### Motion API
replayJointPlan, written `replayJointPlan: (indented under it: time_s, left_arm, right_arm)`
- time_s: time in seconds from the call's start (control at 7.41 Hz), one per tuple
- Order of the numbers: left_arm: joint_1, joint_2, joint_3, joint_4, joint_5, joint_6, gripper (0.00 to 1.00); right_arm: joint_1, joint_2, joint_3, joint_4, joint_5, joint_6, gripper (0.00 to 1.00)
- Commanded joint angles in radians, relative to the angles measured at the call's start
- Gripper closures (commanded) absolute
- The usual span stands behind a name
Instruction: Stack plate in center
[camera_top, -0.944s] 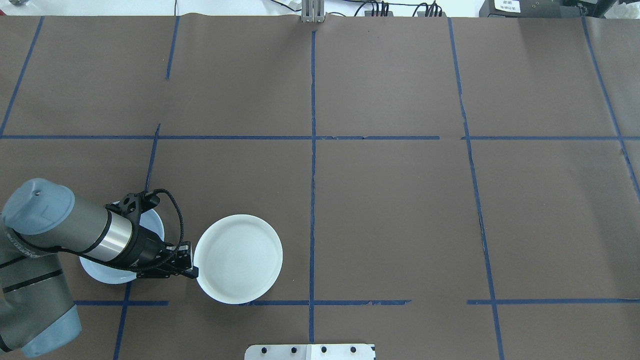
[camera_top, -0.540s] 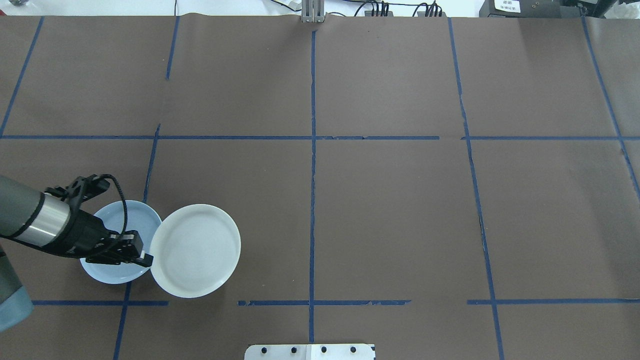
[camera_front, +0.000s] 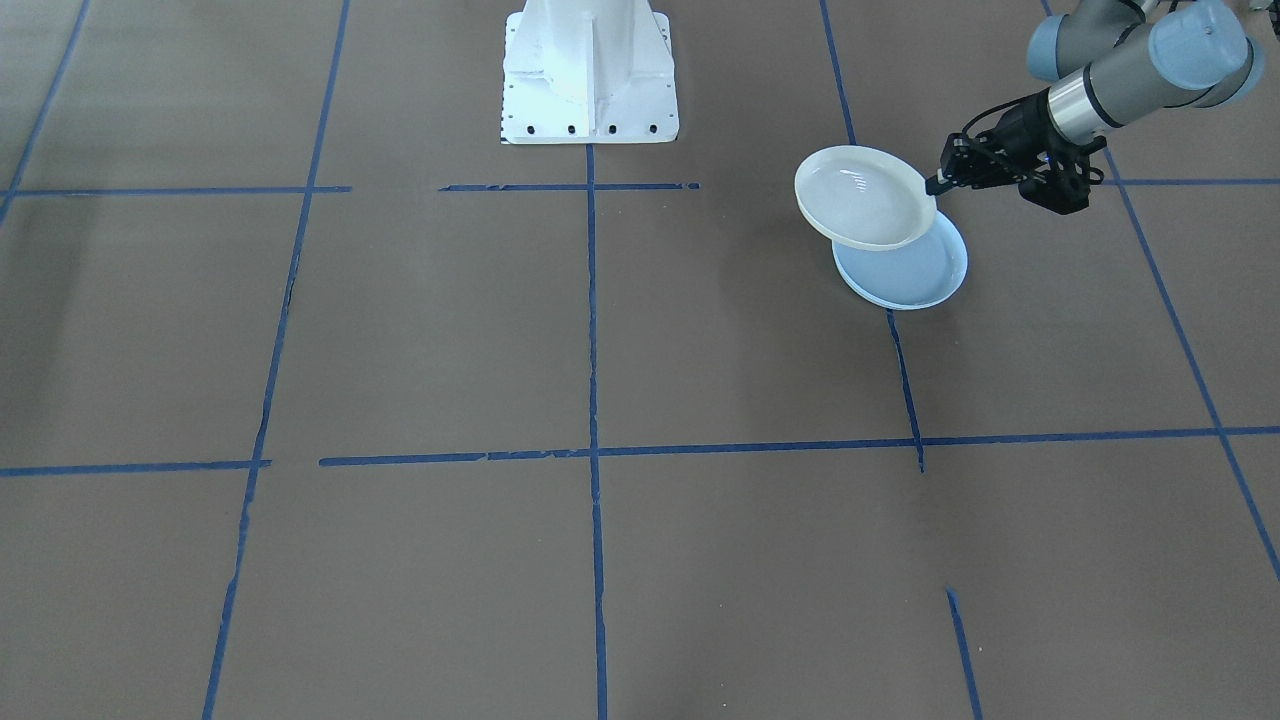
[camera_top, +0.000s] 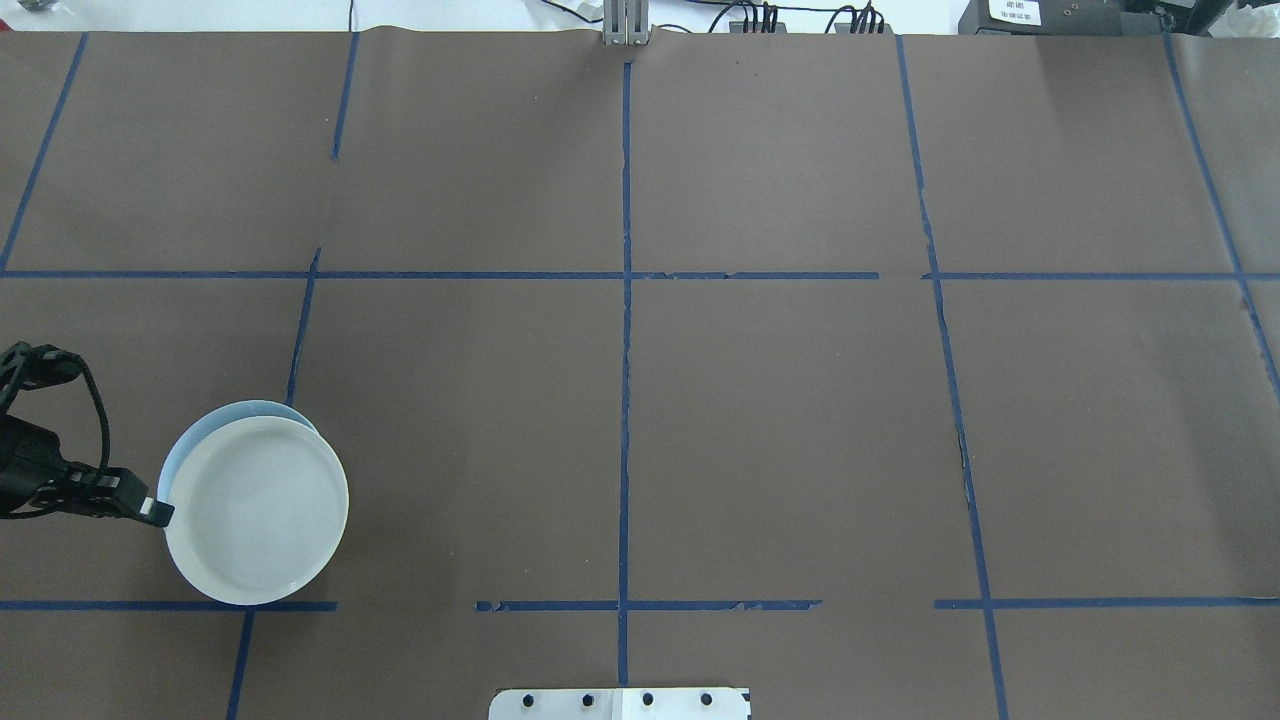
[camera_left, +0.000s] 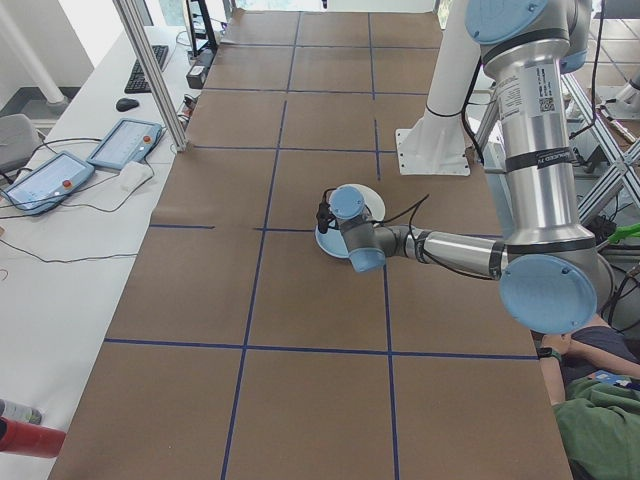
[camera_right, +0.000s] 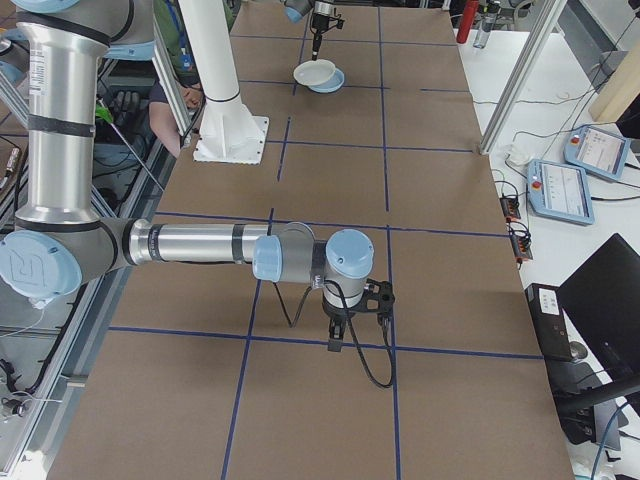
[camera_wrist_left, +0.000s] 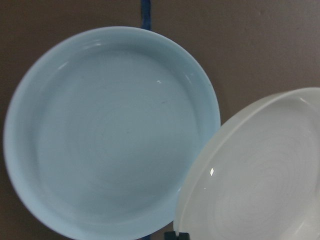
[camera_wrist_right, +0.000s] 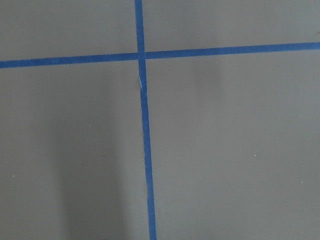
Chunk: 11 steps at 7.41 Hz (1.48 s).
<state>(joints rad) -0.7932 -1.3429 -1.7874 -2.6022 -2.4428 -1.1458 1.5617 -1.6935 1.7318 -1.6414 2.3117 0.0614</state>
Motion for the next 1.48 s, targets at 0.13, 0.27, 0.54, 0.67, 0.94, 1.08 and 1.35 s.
replayJointPlan:
  time_s: [0.13, 0.27, 0.54, 0.67, 0.94, 1.08, 1.35]
  left_arm:
    - [-0.070, -0.004, 0.098, -0.002, -0.079, 0.057, 1.00]
    - [-0.074, -0.004, 0.100, 0.004, -0.081, 0.057, 1.00]
    - [-0.112, -0.042, 0.134, 0.011, -0.146, 0.055, 1.00]
    - [-0.132, -0.079, 0.175, 0.011, -0.156, 0.055, 1.00]
    - [-0.138, -0.110, 0.218, 0.010, -0.157, 0.055, 1.00]
    - [-0.138, -0.110, 0.218, 0.005, -0.159, 0.055, 1.00]
    - [-0.136, -0.110, 0.218, -0.001, -0.172, 0.055, 1.00]
  right_arm:
    - [0.000, 0.000, 0.000, 0.000, 0.000, 0.000, 0.00]
    - [0.000, 0.000, 0.000, 0.000, 0.000, 0.000, 0.00]
    - [0.000, 0.000, 0.000, 0.000, 0.000, 0.000, 0.00]
    - [0.000, 0.000, 0.000, 0.000, 0.000, 0.000, 0.00]
    - [0.000, 0.000, 0.000, -0.001, 0.000, 0.000, 0.00]
    - [0.000, 0.000, 0.000, 0.000, 0.000, 0.000, 0.00]
    - [0.000, 0.000, 0.000, 0.000, 0.000, 0.000, 0.00]
